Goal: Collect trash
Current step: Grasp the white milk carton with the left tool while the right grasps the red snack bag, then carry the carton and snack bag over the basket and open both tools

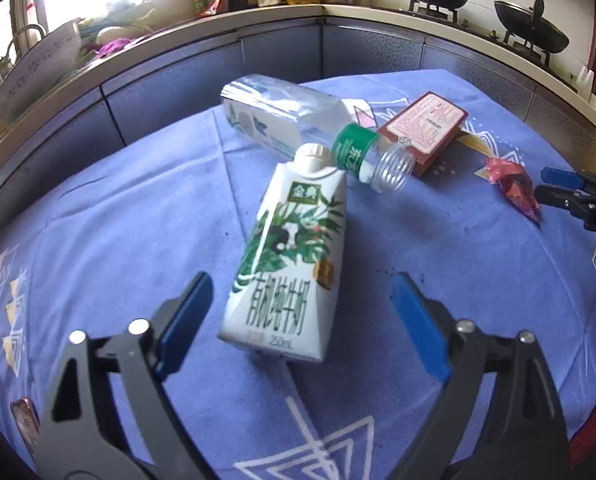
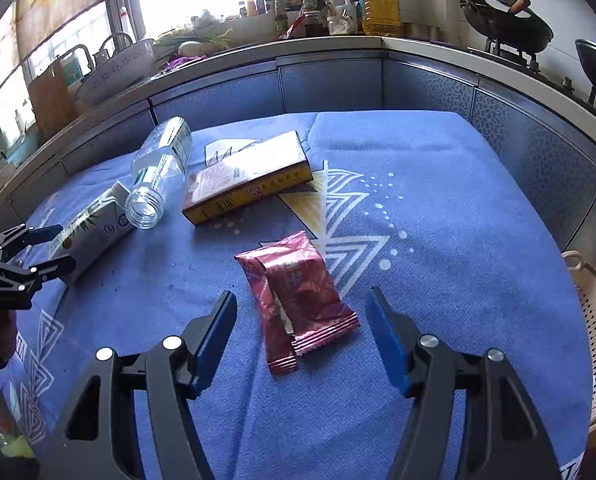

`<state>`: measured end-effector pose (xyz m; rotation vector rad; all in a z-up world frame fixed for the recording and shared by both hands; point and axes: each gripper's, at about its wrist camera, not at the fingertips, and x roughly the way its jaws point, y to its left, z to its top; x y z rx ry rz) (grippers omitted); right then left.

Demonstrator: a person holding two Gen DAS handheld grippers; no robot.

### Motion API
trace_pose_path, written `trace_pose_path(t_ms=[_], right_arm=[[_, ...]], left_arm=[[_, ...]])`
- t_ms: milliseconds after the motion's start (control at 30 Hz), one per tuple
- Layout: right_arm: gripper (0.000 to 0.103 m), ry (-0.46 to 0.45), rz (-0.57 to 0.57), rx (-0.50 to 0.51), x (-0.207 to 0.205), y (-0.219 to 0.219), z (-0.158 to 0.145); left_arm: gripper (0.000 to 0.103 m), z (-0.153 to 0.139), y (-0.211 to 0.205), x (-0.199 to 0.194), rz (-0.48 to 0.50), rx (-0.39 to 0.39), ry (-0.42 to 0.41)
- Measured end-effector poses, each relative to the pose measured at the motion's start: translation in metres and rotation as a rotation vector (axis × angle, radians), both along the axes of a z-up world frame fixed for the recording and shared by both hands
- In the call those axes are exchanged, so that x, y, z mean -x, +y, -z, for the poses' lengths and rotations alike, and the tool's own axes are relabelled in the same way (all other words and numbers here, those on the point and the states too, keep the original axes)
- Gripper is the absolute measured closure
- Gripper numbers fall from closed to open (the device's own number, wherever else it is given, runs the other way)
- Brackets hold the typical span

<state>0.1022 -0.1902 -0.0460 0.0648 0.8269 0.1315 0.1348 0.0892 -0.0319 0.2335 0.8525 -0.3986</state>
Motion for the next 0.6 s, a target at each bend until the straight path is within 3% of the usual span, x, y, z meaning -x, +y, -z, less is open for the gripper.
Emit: trace_pose_path(t_ms=[67, 100, 167, 233, 300, 433, 600], right_arm=[[0.036, 0.02, -0.013, 0.02, -0.004, 0.001, 0.005], [0.036, 0.031, -0.02, 0.032, -0.006, 0.002, 0.008], [0.036, 0.057, -0.032, 0.041, -0.008, 0.002, 0.015], [0.057, 0.054, -0.048, 0.017, -0.006, 0.0, 0.019], [0.063, 0.042, -0.058, -0.004, -0.002, -0.003, 0.02], [0.064, -0.006, -0.063, -0.019, 0.013, -0.005, 0.011], [0.064, -0.071, -0.033, -0.081, 0.033, -0.023, -0.009]], left_arm=[[0.05, 0.006, 0.0, 0.0, -0.025, -0.02, 0.018], [0.052, 0.008, 0.001, 0.0, -0.029, -0.017, 0.02], [0.052, 0.008, 0.004, 0.005, -0.042, -0.002, 0.018], [0.053, 0.007, 0.008, 0.012, -0.059, 0.027, 0.028], [0.053, 0.003, 0.013, 0.022, -0.078, 0.072, 0.032], [0.053, -0.011, 0.02, 0.05, -0.084, 0.175, 0.027], [0.053, -0.035, 0.005, 0.074, -0.014, 0.282, 0.029]])
